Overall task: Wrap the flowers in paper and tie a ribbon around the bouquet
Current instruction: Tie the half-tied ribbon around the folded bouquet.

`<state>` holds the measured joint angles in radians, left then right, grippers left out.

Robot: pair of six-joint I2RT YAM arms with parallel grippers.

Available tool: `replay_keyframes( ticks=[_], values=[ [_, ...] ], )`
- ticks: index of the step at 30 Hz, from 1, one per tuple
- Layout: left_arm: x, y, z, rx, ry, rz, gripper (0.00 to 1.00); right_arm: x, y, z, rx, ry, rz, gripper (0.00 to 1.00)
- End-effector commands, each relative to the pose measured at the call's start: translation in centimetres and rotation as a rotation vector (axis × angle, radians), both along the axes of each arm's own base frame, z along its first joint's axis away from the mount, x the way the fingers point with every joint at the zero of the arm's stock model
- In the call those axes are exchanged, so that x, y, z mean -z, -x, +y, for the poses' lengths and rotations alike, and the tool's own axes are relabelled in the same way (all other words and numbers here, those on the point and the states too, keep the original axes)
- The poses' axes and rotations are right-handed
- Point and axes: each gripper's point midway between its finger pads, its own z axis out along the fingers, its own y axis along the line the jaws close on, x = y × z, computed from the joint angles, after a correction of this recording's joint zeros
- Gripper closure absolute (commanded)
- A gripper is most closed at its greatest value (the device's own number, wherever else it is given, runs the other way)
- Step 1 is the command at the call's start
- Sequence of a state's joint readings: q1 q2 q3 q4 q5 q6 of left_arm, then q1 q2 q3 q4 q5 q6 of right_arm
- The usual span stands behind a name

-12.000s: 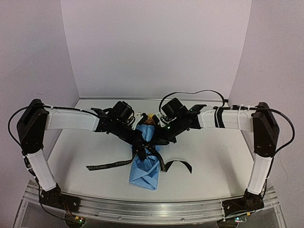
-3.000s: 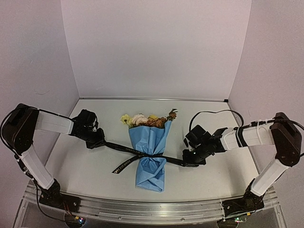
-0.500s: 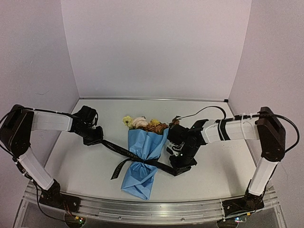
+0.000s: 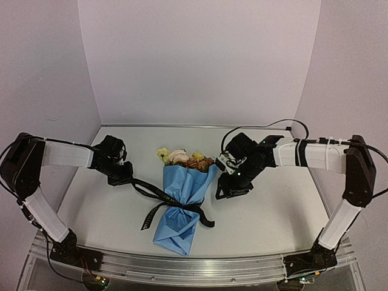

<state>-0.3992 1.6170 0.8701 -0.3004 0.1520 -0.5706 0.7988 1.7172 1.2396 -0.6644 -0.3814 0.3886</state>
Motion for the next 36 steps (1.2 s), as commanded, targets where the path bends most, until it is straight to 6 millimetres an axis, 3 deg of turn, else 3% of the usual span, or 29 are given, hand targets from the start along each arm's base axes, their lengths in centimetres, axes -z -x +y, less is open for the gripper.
replay_keyframes(
  ticks=[1,5,13,20,26,31,36],
  values=[
    [-0.9,-1.6,-1.0,0.028,0.025,-0.042,1.00,0.6,-1.9,3.1,-0.127,-0.056,-0.087,0.61],
    [-0.8,-1.8,-1.3,0.034,0.033,-0.034,1.00,2.4,-1.6,4.7,-0.321,-0.049,-0.300,0.70],
    [-0.9,-2.0,-1.6,0.042,0.036,-0.025,1.00,4.2,-1.4,6.4,-0.518,0.009,-0.467,0.58],
    [-0.8,-2.4,-2.0,0.045,0.053,-0.018,1.00,4.6,-1.1,7.1,-0.603,0.090,-0.570,0.52],
    [-1.0,-2.7,-2.4,0.049,0.064,-0.020,1.00,5.7,-1.6,7.9,-0.543,0.096,-0.527,0.51],
    [-1.2,-2.6,-2.4,0.050,0.067,-0.020,1.00,6.3,-2.1,7.9,-0.483,0.111,-0.512,0.63],
    [-1.5,-2.5,-2.6,0.055,0.078,-0.026,1.00,5.9,-2.5,8.2,-0.458,0.107,-0.518,0.88]
  ],
)
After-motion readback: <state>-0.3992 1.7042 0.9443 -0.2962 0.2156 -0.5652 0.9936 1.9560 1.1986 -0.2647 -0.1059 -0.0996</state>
